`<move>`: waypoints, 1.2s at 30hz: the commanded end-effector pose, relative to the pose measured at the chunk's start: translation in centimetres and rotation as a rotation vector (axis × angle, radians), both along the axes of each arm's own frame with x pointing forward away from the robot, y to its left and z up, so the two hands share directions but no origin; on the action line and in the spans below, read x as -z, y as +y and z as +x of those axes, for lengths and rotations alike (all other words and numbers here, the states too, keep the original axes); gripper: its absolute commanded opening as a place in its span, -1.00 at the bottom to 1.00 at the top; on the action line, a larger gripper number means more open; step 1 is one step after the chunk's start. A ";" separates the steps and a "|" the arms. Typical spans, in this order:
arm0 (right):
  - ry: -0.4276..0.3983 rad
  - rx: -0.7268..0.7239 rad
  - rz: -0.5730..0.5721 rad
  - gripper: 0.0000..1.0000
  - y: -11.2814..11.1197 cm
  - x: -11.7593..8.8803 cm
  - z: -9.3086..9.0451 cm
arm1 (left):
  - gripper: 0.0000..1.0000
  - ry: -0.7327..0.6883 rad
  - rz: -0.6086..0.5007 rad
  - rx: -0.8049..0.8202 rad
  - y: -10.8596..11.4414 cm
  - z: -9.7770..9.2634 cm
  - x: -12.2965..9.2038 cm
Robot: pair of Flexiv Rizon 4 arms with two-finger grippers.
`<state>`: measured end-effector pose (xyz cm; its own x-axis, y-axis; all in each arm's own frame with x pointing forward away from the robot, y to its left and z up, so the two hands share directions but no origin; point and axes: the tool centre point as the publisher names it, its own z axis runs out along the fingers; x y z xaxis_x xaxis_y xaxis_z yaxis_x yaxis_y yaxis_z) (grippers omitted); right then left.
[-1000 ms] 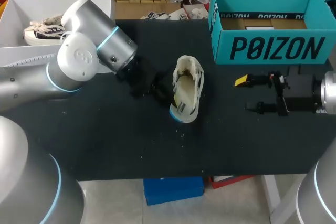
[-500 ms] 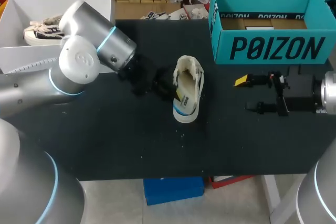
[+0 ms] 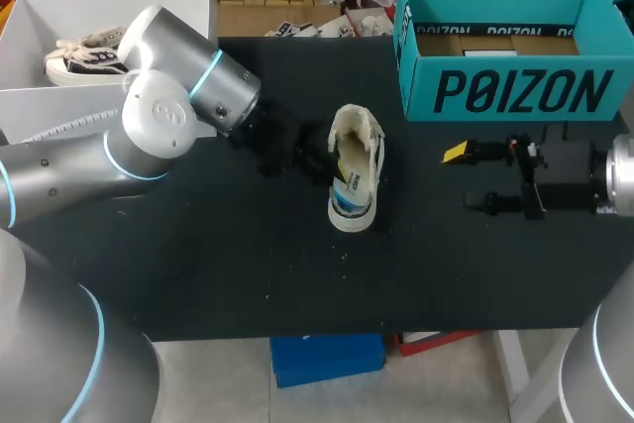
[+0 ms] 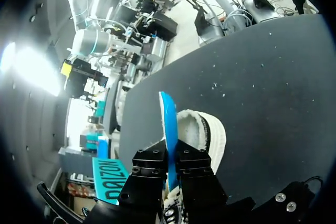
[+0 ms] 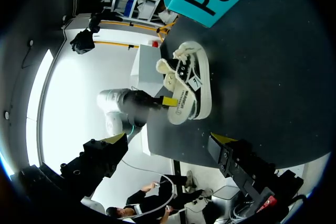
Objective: Take the shoe out of the shoebox, open the shoe tongue, remove and reinsert the insole, then place the shoe into the shoebox
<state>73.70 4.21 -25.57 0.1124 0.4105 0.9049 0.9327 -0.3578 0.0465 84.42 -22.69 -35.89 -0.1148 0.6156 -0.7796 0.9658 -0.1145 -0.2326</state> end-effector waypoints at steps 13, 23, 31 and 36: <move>0.001 0.000 0.000 1.00 0.1 0.0 0.1 | -1.00 0.021 0.073 -0.016 -0.9 2.4 1.4; 0.001 0.000 0.000 1.00 0.1 0.0 0.1 | -0.11 -0.011 0.042 0.018 -0.7 -0.1 -0.9; 0.001 0.000 0.000 1.00 0.1 0.0 0.1 | -0.39 -0.010 0.047 0.046 0.4 -2.3 -1.2; 0.001 0.000 0.000 1.00 0.1 0.0 0.1 | -0.73 0.012 0.082 0.062 0.3 -2.6 -0.5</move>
